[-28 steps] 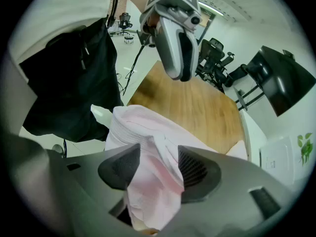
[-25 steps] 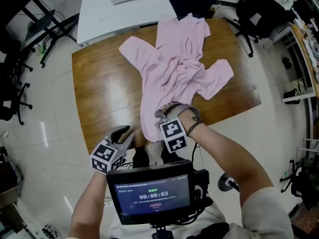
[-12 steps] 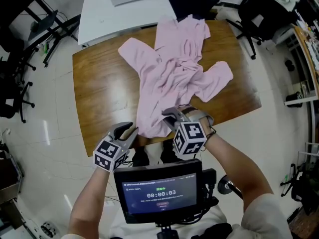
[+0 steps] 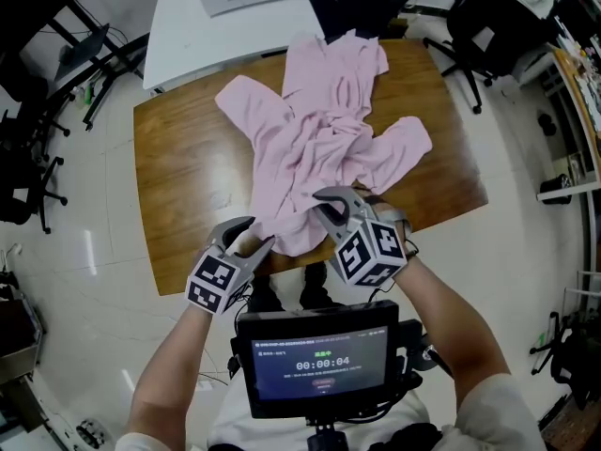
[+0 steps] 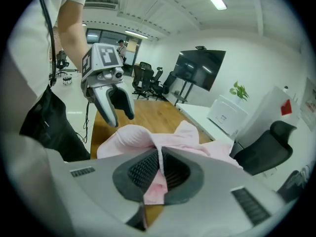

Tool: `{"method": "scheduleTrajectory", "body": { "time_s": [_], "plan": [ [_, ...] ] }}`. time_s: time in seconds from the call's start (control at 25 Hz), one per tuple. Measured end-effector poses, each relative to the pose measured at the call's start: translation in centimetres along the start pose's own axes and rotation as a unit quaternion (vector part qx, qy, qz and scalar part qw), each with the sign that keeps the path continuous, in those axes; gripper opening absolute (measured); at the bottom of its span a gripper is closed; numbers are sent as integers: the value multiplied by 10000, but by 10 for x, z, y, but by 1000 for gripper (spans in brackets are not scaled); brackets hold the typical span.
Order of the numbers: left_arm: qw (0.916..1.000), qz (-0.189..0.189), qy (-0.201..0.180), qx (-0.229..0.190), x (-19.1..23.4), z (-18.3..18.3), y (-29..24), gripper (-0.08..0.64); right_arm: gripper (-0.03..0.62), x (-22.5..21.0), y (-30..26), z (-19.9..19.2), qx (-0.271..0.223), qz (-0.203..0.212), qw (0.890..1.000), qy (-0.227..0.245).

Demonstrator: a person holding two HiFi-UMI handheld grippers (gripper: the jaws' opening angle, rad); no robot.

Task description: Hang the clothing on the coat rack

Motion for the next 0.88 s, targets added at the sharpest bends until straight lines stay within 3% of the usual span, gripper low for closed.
{"method": "scheduleTrajectory", "body": {
  "time_s": [0.28, 0.56, 0.68, 0.88],
  "plan": [
    [9971, -167, -700, 263, 5, -2, -21, 232, 6, -12, 14, 8, 2, -246, 9997, -53],
    [9830, -743, -1569, 600, 20, -15, -42, 238, 6, -20, 30, 19, 77, -707, 9971, -255],
    [9735, -1095, -1926, 561, 18, -14, -43, 257, 6, -23, 41, 26, 67, -930, 9951, -333],
    [9490, -1573, -2681, 525, 10, -19, -48, 293, 6, -24, 59, 40, 18, -1232, 9919, -297]
  ]
}}
Point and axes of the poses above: the fingertips, and each gripper's own axes: y backward along the fingers, x to its left, z out of its top, the point moved 4 cm from there along y, backward along the fingers, and after that the axes turned 8 degrees about z, right-handed, at the moved point
